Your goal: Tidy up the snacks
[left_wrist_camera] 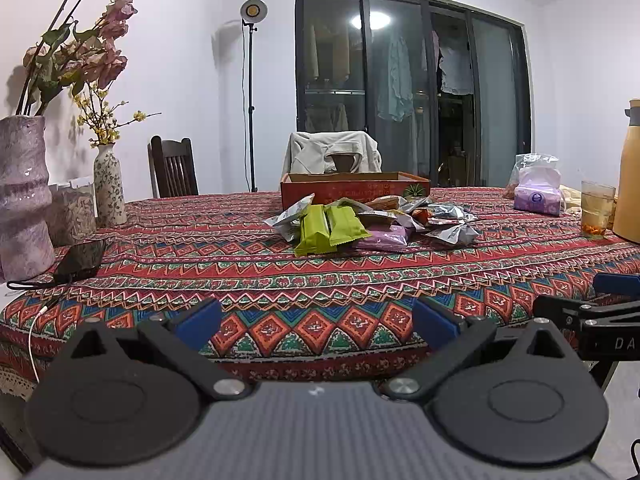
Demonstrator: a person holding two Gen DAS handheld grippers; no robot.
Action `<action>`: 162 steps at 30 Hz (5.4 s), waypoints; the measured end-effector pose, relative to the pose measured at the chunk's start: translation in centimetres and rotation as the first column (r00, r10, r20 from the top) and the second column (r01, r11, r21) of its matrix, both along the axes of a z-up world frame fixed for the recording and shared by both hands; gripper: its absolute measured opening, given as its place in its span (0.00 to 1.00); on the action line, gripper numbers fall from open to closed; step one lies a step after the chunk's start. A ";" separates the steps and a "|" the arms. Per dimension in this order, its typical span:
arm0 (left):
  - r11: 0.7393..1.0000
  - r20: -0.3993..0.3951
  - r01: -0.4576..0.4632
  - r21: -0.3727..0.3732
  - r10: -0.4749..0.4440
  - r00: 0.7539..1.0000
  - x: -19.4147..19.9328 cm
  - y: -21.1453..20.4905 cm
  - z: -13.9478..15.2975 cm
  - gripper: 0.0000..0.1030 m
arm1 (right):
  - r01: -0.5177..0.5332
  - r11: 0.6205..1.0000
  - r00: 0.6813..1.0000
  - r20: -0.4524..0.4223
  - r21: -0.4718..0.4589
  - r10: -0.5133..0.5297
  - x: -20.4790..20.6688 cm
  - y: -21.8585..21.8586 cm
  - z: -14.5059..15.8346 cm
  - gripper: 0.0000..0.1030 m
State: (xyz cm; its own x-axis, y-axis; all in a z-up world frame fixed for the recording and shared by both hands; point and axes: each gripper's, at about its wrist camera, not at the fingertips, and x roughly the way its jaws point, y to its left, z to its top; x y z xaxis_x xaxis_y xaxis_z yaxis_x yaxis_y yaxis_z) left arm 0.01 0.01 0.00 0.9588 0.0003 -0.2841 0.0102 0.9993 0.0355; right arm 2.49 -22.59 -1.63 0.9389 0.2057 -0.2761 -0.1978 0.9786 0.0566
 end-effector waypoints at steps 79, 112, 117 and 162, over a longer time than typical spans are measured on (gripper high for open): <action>0.982 -0.336 -0.087 -0.167 0.027 0.942 35.6 5.6 1.3 0.70 | -0.067 0.996 0.974 -0.223 -0.061 0.051 33.9 -1.0 4.1 0.84; 0.988 -0.133 0.072 -0.136 -0.090 0.987 35.4 5.1 13.8 0.16 | -0.084 0.996 0.996 -0.041 -0.043 0.082 29.3 -6.2 12.2 0.60; 0.994 -0.161 0.063 -0.085 -0.076 0.984 45.7 4.7 15.1 0.16 | -0.143 0.990 0.989 -0.043 -0.005 0.142 39.4 -5.0 14.8 0.60; 0.988 -0.232 -0.001 -0.152 -0.035 0.972 27.2 6.7 9.0 0.40 | -0.096 0.993 0.980 -0.167 0.065 0.106 27.8 -7.2 9.0 0.60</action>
State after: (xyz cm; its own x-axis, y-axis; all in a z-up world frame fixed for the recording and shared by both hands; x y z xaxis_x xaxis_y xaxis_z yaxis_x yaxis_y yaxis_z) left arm 27.24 6.72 8.97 0.8655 -0.0752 -0.4952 0.0176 0.9926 -0.1200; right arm 30.25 -29.81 7.42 0.8526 0.3172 -0.4152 -0.2784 0.9482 0.1528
